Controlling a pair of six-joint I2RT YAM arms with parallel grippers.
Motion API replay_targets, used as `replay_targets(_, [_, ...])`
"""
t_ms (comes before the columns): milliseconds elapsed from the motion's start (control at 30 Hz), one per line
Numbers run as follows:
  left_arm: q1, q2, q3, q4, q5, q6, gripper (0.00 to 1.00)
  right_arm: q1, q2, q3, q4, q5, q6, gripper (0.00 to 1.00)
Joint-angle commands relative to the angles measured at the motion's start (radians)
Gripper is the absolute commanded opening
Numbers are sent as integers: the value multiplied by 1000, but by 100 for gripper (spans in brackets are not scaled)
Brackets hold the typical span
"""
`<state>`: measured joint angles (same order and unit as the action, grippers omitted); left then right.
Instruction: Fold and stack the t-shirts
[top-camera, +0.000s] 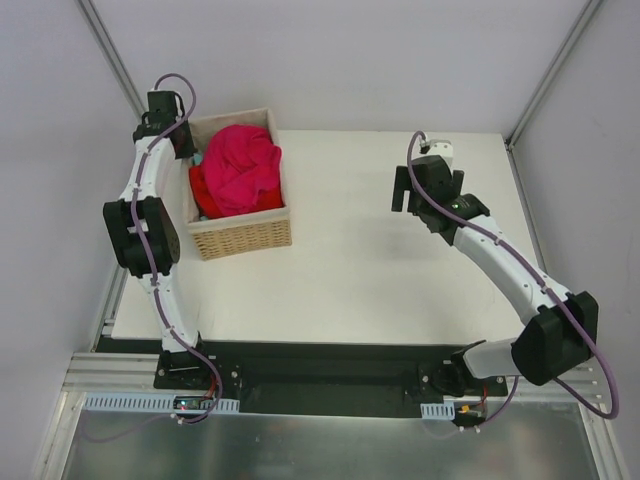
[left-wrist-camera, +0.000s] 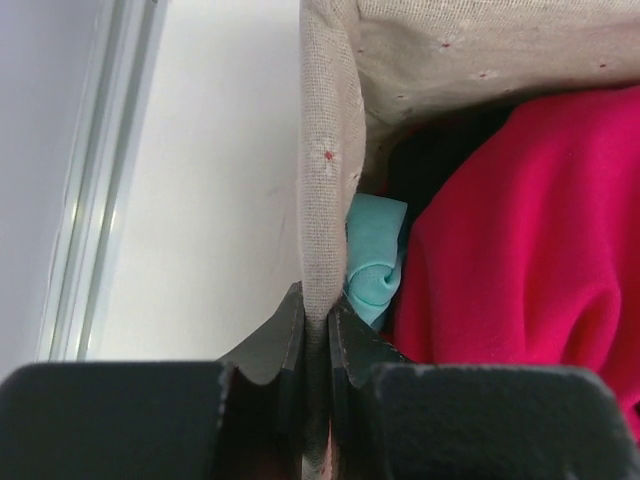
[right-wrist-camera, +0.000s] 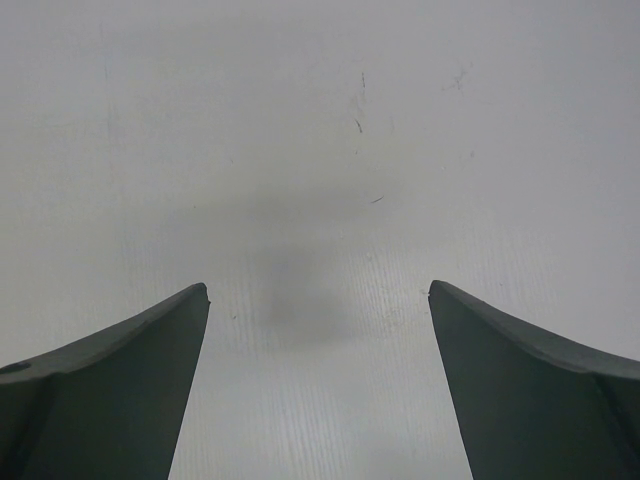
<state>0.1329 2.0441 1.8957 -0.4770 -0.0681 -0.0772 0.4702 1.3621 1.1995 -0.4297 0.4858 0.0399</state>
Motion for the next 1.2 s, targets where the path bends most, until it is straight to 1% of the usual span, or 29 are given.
replay_targets(0, [42,47,152,136,-4,34,0,10,38,66,45,2,-12,96])
replay_targets(33, [42,48,158,140,4,33,9,10,43,68,45,2,-12,96])
replay_targets(100, [36,42,184,141,1,28,31,13,52,66,52,-3,-11,96])
replay_targets(133, [33,21,189,141,1,28,68,15,55,68,54,-3,-12,96])
replay_targets(200, [4,-34,210,141,-15,40,95,21,58,68,55,-4,-11,96])
replay_targets(233, [-10,-56,223,140,-16,43,99,22,55,66,57,-4,-11,96])
replay_targets(300, [-45,-108,244,143,-51,48,99,33,51,68,57,-7,-9,96])
replay_targets(333, [-99,-157,255,130,-67,63,99,36,45,66,57,-7,-11,96])
replay_targets(400, [-168,-202,284,94,-102,68,99,53,38,68,49,0,-11,96])
replay_targets(433, [-249,-241,286,56,-128,67,99,57,32,69,46,3,-11,96])
replay_targets(500, [-343,-300,241,19,-195,39,99,71,23,68,39,13,-8,96])
replay_targets(533, [-383,-318,214,5,-212,21,99,74,17,69,34,16,-6,96])
replay_targets(567, [-467,-338,147,-26,-237,-7,99,77,12,69,22,20,-6,96])
replay_targets(600, [-496,-384,108,-38,-223,-101,99,85,9,68,16,34,-5,96])
replay_targets(633, [-528,-410,64,-43,-208,-148,99,87,3,63,9,42,-5,96])
replay_targets(667, [-585,-432,-23,-52,-213,-198,99,90,-10,55,2,46,-5,96])
replay_targets(700, [-617,-464,-62,-58,-219,-278,99,91,-18,49,2,59,-6,96])
replay_targets(733, [-647,-475,-96,-69,-235,-311,99,91,-29,42,-1,63,-3,96])
replay_targets(767, [-709,-482,-148,-84,-260,-343,99,93,-49,28,-7,68,-5,96])
replay_targets(800, [-736,-489,-168,-130,-295,-398,98,93,-58,22,-12,77,-5,96])
replay_targets(833, [-762,-487,-185,-153,-356,-423,98,94,-67,15,-15,82,-5,96])
replay_targets(867, [-803,-487,-216,-179,-386,-450,98,93,-83,6,-23,92,-5,97])
replay_targets(900, [-815,-489,-234,-210,-392,-505,98,93,-90,3,-26,93,-6,96])
replay_targets(967, [-837,-487,-298,-216,-368,-548,98,94,-104,-5,-30,100,-6,96])
replay_targets(1167, [-931,-401,-353,-210,-323,-637,98,91,-138,-17,-44,114,-6,96])
